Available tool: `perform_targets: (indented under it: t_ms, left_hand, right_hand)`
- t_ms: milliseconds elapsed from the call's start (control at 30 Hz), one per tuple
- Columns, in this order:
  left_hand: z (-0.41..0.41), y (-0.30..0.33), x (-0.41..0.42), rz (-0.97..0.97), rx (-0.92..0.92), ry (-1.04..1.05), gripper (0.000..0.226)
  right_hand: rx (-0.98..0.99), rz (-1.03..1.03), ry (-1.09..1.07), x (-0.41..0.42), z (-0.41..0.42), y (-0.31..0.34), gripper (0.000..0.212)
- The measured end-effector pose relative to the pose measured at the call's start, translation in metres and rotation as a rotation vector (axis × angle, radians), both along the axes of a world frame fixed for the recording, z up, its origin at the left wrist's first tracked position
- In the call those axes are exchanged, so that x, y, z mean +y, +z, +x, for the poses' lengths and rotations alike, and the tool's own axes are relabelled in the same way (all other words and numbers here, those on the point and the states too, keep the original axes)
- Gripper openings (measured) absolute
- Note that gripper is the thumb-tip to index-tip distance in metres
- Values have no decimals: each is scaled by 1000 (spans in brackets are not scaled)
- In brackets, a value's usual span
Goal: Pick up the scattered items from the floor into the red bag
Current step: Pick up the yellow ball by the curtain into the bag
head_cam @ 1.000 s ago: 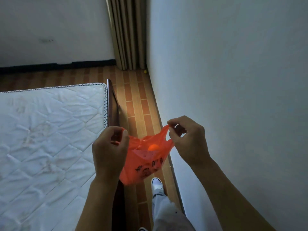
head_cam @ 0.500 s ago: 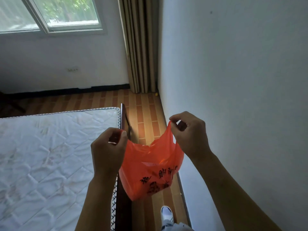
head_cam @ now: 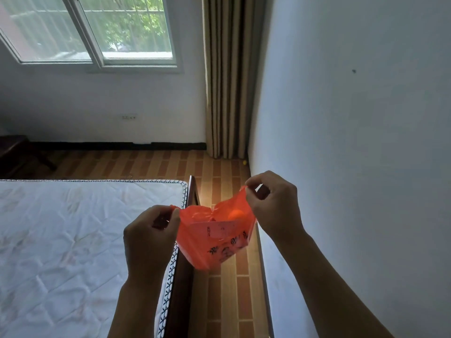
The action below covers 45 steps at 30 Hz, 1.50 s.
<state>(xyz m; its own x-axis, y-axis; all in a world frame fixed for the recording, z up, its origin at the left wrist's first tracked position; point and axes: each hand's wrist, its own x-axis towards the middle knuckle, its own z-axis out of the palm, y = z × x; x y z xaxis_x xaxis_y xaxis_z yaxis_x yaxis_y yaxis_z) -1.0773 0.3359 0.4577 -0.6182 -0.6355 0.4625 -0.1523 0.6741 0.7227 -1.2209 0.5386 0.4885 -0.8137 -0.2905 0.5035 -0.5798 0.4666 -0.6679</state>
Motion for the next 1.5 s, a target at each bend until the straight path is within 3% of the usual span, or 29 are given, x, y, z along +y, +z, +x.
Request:
perform_targets:
  t_ms: [167, 567, 833, 1233, 1500]
  left_hand:
    - [-58, -7, -39, -82, -14, -23, 5]
    - [-237, 2, -142, -31, 49, -261, 5]
    - [-303, -3, -197, 22, 76, -326, 6]
    - [-400, -11, -231, 110, 107, -330, 6]
    - [-507, -19, -236, 196, 61, -321, 7]
  right_hand:
    - [-3, 1, -35, -25, -44, -5, 13]
    - [63, 80, -172, -117, -172, 22, 18]
    - [70, 121, -231, -163, -222, 21, 18]
    - [92, 122, -230, -200, -313, 18, 18]
    - [17, 96, -213, -208, -422, -7, 21]
